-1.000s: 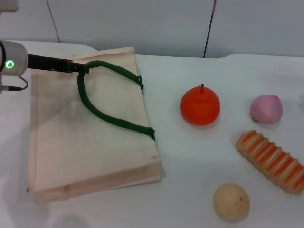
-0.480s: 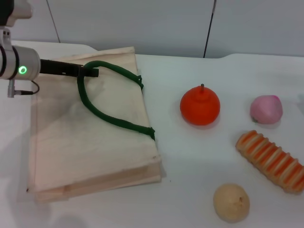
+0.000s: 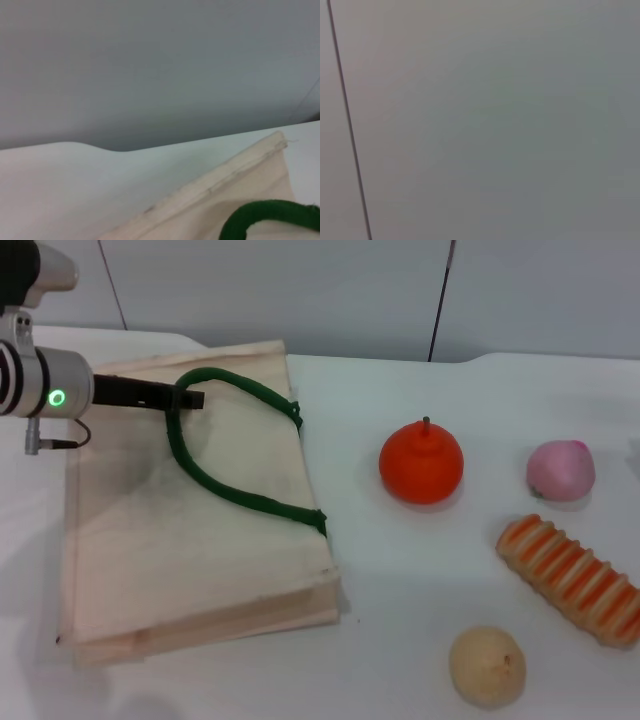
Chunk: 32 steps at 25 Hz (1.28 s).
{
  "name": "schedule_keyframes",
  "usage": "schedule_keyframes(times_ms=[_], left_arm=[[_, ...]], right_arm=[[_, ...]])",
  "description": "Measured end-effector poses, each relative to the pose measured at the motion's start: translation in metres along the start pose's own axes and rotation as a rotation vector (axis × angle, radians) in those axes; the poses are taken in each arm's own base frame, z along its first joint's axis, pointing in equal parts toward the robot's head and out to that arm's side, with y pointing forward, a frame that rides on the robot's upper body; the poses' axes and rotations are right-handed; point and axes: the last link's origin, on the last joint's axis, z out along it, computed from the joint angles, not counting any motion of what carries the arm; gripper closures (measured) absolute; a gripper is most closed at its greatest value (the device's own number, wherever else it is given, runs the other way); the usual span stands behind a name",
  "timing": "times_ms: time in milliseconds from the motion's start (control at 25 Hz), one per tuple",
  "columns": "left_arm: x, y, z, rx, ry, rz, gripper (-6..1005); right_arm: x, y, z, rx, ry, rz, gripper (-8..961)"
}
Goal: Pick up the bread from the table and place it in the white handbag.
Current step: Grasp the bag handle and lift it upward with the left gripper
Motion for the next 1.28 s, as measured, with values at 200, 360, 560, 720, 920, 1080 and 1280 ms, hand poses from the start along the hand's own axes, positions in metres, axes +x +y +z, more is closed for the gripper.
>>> schedule_keyframes(times_ms=[200,360,560,720,920,1080,1280], left_arm=[[0.002,0.005,0.000,-0.040,0.043,0.010,610],[0.005,0.010,-0.007,-0.112,0.118,0.018,750],[0.013,0.015,-0.034,-0.274,0.284,0.041,886],[0.021,0.024,-0.066,-0.445,0.417,0.096,886],[0.023,0.028,-0.088,-0.549,0.455,0.122,885],[0.026,0.032,-0.103,-0.618,0.499,0.135,885],[0.027,0.030,-0.119,-0.650,0.546,0.132,884]], right_arm=[[0.000,-0.001,-0.001,0.004,0.001,-0.001,69],[0.000,-0.001,-0.001,0.004,0.000,-0.001,69],[0.000,-0.002,-0.001,0.007,0.001,0.002,68],[0.000,-0.004,-0.002,0.020,-0.004,0.010,68],[0.000,-0.005,-0.003,0.026,-0.004,0.018,68],[0.000,-0.005,-0.003,0.027,-0.005,0.026,67],[0.000,-0.005,-0.002,0.025,-0.006,0.054,67]])
